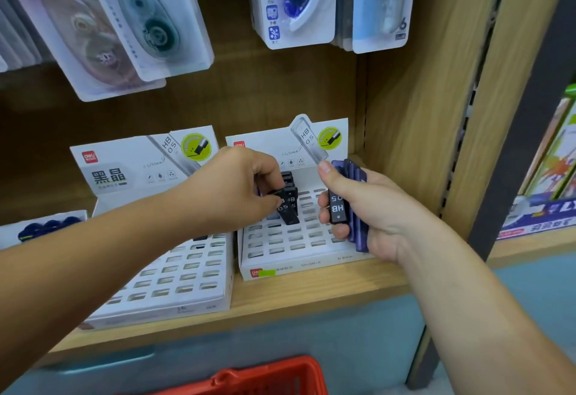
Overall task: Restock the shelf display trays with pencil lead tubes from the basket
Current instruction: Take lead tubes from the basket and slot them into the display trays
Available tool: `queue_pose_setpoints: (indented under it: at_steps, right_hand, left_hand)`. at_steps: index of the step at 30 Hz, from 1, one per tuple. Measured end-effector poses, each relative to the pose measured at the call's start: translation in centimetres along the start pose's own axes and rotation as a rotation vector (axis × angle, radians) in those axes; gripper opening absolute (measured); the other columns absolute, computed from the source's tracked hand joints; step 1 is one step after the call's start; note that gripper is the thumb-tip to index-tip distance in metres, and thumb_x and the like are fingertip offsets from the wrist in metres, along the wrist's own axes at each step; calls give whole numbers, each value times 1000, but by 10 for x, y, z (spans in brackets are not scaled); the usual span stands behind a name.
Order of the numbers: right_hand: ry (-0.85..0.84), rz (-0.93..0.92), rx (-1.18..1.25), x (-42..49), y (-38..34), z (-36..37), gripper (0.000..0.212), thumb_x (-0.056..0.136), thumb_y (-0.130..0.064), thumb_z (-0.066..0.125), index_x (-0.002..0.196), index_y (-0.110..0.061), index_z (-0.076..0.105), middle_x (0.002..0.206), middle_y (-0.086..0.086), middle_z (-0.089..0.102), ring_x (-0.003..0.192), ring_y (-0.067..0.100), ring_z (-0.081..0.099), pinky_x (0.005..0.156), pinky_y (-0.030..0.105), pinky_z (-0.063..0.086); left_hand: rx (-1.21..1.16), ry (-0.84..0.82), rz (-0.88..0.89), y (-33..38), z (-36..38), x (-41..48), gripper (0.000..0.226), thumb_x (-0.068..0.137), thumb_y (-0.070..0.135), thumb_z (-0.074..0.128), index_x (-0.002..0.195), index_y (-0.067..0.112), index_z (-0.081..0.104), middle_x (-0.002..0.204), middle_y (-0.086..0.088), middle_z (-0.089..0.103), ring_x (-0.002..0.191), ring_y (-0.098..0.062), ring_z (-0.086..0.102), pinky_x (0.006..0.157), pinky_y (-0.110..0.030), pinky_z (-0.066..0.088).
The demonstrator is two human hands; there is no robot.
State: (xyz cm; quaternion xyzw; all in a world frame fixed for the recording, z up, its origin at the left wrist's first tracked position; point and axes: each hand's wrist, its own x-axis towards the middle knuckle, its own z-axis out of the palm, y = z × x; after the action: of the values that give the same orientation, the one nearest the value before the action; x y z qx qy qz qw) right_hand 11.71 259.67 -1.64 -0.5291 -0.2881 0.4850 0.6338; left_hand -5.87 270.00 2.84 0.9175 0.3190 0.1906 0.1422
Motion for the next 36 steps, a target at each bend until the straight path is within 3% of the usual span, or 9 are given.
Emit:
queue_pose_setpoints:
  at_steps: [7,12,15,17,20,22,28,30,36]
  right_hand:
    - [-83,101,40,3,0,-1,13,97,-17,71,107,-10,67,77,10,65,58,20,60,41,26,41]
    - [-104,75,36,0,-4,-2,11,94,-7,70,105,-5,69,75,11,70,62,21,66,42,25,44]
    - [-73,51,44,0,-3,-4,14,91,-7,73,104,-2,69,80,17,70,63,22,66,41,23,40]
    - [-62,21,-2,-1,-4,-3,15,90,-7,75,102,0,70,81,18,70,64,23,66,41,23,38]
    - [-53,-49,-79,-3,-5,0,27,89,-8,78,110,6,69,81,17,72,66,25,69,41,24,35]
    - [-53,-102,-126,-4,-6,1,30,89,-10,79,111,6,67,82,17,72,65,24,68,40,25,33]
    - [-108,-180,-293,-7,-9,8,21,92,-26,78,105,-11,72,78,14,73,56,25,65,38,22,32]
    - [-56,-179,-249,-5,-8,9,21,93,-30,77,104,-13,73,80,16,73,51,22,59,38,21,31]
    - [39,-208,154,-4,-6,22,12,86,-14,81,93,-12,71,86,16,75,44,13,39,38,22,28]
  left_hand:
    - [61,-53,27,6,7,8,11,88,17,81,97,24,81,80,21,67,68,17,57,57,-2,39]
    - [34,-22,27,2,12,11,8,90,21,78,96,26,81,92,14,66,73,18,54,60,-3,38]
    - [-253,84,-22,8,9,8,7,96,29,72,96,27,79,85,12,72,65,3,60,61,-9,45]
    - [-473,31,-85,16,7,4,11,96,35,72,102,28,78,84,7,74,54,-2,57,54,-15,47]
    - [-444,-59,-138,18,7,2,22,95,39,72,115,32,74,91,2,75,56,-4,59,56,-15,48]
    - [-482,-111,-217,18,4,1,18,96,41,70,111,32,76,83,1,72,54,-8,55,49,-19,43]
    - [-807,-103,-360,14,0,-3,18,100,19,67,107,4,75,77,-8,65,47,-8,44,37,-17,30]
    - [-902,-16,-379,10,1,-3,17,100,15,67,107,1,74,81,-11,66,46,-7,43,36,-16,27]
    - [-1079,110,-334,3,5,-13,7,101,15,63,102,10,68,83,-7,71,46,-8,39,37,-15,25]
